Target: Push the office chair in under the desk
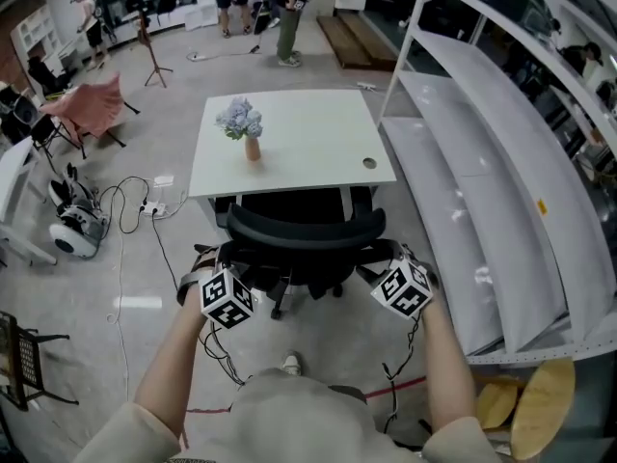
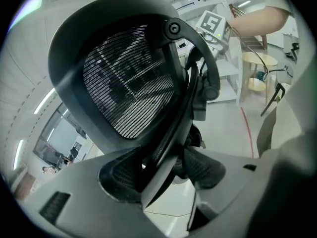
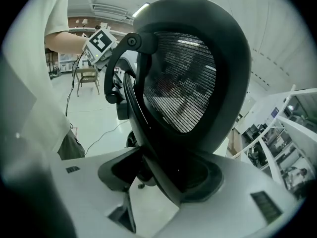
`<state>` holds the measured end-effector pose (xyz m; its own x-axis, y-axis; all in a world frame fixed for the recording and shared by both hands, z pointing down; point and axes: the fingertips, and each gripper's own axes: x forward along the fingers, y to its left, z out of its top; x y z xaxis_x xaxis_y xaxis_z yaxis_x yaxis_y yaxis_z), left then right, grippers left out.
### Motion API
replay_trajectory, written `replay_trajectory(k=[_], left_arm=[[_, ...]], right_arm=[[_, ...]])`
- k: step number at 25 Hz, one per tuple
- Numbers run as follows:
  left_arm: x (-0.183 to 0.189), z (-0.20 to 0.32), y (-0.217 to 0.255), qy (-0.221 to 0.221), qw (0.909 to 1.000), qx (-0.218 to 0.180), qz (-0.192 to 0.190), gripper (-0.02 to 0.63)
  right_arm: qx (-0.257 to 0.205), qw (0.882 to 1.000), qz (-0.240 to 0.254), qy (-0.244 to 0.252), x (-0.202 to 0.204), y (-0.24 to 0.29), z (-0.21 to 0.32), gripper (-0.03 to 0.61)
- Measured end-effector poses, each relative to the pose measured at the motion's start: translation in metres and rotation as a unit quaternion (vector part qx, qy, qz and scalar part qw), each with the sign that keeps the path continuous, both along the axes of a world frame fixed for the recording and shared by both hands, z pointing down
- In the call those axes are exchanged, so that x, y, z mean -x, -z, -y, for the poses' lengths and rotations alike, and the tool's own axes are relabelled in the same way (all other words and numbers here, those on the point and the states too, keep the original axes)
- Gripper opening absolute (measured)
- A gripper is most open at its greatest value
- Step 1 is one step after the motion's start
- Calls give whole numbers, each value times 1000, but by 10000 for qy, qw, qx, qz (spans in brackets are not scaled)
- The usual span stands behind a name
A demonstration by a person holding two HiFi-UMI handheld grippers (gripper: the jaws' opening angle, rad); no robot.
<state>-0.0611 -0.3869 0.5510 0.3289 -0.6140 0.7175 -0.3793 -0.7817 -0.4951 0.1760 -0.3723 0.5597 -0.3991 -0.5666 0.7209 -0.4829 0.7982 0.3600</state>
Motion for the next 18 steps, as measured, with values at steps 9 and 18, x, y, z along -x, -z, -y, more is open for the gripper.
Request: replay_trajectory(k=[9, 18], left_arm=[[-14, 57, 2, 5, 10000, -56, -27, 259], [-18, 100, 5, 122, 9998, -178, -46, 262]], right_arm=[[-41, 9999, 12, 117, -14, 3, 62, 244], [-263, 9992, 49, 298, -17, 6, 111, 249]])
